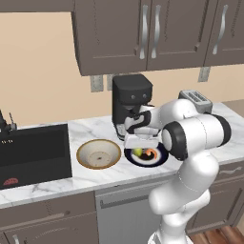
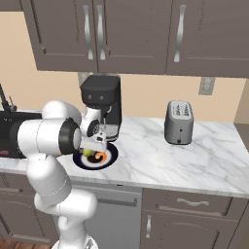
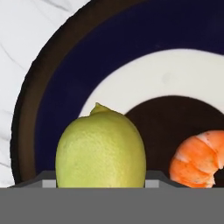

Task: Place the shrimp on the plate and place the lemon on the same plate.

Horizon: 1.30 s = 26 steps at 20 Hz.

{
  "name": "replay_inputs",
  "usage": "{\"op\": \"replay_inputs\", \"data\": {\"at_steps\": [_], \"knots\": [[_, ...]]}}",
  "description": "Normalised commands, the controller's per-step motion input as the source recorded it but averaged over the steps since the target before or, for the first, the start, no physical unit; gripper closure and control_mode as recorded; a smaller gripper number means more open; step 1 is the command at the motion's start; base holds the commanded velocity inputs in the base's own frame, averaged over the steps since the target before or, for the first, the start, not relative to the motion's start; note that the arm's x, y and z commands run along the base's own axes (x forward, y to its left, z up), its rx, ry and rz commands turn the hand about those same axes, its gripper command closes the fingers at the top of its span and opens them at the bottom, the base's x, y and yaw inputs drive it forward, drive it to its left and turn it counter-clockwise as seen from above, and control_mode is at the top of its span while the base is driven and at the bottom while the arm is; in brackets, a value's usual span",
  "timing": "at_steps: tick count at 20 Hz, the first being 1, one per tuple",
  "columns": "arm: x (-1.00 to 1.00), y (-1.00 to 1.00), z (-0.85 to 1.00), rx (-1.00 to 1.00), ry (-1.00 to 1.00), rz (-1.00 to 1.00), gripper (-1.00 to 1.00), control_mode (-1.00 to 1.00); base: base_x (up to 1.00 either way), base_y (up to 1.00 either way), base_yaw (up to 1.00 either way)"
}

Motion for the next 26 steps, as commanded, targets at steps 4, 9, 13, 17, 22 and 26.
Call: {"op": "replay_inputs", "data": {"at_steps": [4, 9, 13, 17, 22, 26], "knots": [[-0.07, -0.03, 0.05, 0.00, 0.00, 0.00, -1.00, -1.00, 0.00, 0.00, 0.00], [-0.08, -0.08, 0.15, 0.00, 0.00, 0.00, -1.00, -1.00, 0.00, 0.00, 0.00], [-0.11, -0.01, 0.28, 0.00, 0.00, 0.00, -1.00, -1.00, 0.00, 0.00, 0.00], [-0.13, 0.00, 0.40, 0.00, -0.01, 0.02, -1.00, -1.00, 0.00, 0.00, 0.00], [-0.30, 0.00, 0.49, 0.00, -0.03, 0.01, -1.00, -1.00, 0.00, 0.00, 0.00], [-0.61, 0.00, 0.33, 0.00, -0.14, 0.00, -1.00, -1.00, 0.00, 0.00, 0.00]]}}
